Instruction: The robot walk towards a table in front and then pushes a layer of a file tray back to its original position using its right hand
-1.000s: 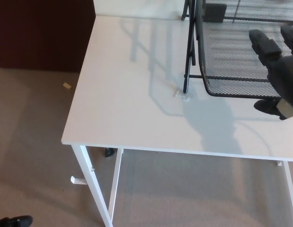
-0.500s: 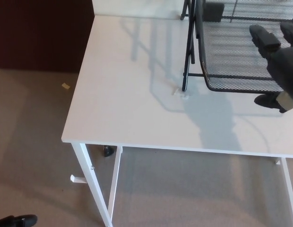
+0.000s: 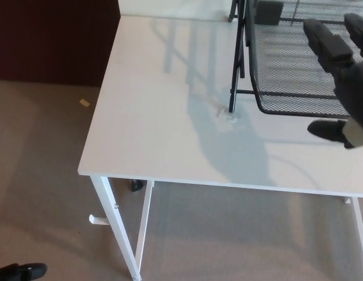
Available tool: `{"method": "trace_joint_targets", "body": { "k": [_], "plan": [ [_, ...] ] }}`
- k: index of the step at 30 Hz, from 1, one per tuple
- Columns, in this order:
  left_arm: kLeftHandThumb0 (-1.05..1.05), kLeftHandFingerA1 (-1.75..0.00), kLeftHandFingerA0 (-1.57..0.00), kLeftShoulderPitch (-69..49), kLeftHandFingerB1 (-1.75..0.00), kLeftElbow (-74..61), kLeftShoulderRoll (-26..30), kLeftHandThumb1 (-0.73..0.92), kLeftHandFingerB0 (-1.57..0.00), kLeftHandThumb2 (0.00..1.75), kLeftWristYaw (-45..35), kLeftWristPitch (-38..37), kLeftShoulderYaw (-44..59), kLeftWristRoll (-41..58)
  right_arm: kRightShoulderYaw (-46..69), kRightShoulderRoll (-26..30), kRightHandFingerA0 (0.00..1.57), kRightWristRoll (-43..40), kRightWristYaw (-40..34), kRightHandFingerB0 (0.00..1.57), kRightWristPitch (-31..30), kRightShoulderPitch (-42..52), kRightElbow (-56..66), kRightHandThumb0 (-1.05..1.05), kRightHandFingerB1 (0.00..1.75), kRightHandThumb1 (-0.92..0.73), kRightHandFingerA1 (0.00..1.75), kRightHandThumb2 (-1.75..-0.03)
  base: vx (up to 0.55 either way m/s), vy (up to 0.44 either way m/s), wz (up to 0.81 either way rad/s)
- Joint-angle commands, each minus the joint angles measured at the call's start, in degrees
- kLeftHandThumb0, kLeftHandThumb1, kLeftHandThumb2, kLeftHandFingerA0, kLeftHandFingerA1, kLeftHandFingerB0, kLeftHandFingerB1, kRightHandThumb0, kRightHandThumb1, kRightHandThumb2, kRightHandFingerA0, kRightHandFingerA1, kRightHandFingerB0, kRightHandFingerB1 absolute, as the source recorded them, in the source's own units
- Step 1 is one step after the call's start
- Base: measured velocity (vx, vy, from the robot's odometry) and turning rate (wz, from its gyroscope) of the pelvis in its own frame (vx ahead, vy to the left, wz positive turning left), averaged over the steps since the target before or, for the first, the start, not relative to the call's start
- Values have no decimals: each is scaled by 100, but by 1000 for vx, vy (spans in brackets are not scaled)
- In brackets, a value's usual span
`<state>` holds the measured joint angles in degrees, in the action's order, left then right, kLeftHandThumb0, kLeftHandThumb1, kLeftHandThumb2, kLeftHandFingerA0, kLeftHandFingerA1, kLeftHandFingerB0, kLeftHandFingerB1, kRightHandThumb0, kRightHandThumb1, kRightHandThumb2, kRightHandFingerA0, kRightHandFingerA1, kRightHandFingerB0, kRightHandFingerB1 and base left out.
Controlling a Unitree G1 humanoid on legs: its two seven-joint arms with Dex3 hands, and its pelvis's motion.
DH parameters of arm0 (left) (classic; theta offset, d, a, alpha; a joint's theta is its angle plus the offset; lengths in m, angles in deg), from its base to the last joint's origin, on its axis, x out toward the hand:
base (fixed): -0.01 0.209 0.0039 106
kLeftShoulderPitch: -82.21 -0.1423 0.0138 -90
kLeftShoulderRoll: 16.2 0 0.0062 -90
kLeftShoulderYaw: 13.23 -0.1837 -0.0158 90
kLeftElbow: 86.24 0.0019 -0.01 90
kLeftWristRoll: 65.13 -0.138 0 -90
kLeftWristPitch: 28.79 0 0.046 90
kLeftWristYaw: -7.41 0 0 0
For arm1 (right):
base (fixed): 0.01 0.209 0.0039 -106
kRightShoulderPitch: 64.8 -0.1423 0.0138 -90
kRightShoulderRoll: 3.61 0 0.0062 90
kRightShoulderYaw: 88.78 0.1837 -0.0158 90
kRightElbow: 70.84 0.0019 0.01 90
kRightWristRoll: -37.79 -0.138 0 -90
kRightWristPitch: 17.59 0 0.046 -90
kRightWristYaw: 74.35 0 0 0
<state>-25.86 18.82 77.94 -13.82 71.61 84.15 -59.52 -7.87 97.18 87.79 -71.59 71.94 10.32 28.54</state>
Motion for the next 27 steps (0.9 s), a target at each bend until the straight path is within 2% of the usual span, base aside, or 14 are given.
{"method": "trace_joint_targets", "body": {
  "k": [1,10,15,20,21,22,24,26,27],
  "plan": [
    [-12,-41,-48,14,-37,-40,86,54,-41,55,7,-45,4,-64,252,144,0,-347,313,0,14,485,669,-73,1,-45,0,-78,0,0,0],
    [-15,-42,-48,69,-37,54,101,52,-41,55,-15,-216,-76,-139,1066,428,0,-1049,610,0,356,1838,2015,-75,0,-45,1,-79,0,0,0],
    [-14,-41,-48,83,-37,94,133,53,-41,55,-5,-221,-50,-138,2001,334,0,-1844,426,0,1037,3019,3070,-76,0,-47,2,-80,0,0,0],
    [-16,-42,-46,-383,-36,112,117,53,-39,55,-60,-426,-121,-203,2874,-282,0,-3031,40,0,2507,5114,3713,-70,5,-46,7,-79,0,0,0],
    [-16,-41,-46,-472,-36,113,109,53,-39,55,-60,-462,-148,-224,2908,-477,0,-3271,26,0,2785,5680,3759,-72,0,-46,0,-76,0,0,0],
    [-17,-42,-45,-540,-36,120,103,53,-38,55,-73,-484,-149,-213,2887,-597,0,-3365,9,0,2967,6053,3750,-70,0,-44,0,-75,0,0,0],
    [-18,-42,-46,-597,-37,176,100,53,-39,55,-81,-532,-154,-211,2796,-751,0,-3392,-124,0,3432,6579,3548,-65,3,-42,6,-73,0,0,0],
    [-17,-42,-47,-679,-37,304,87,53,-40,55,-103,-644,-149,-184,2442,-957,0,-3603,-228,0,3941,7210,3031,-53,14,-36,17,-73,0,0,0],
    [-14,-42,-48,-758,-37,305,81,54,-41,56,-105,-661,-131,-164,2214,-1018,0,-3576,-296,0,4156,7446,2577,-55,19,-37,23,-75,0,0,0]
  ]
}}
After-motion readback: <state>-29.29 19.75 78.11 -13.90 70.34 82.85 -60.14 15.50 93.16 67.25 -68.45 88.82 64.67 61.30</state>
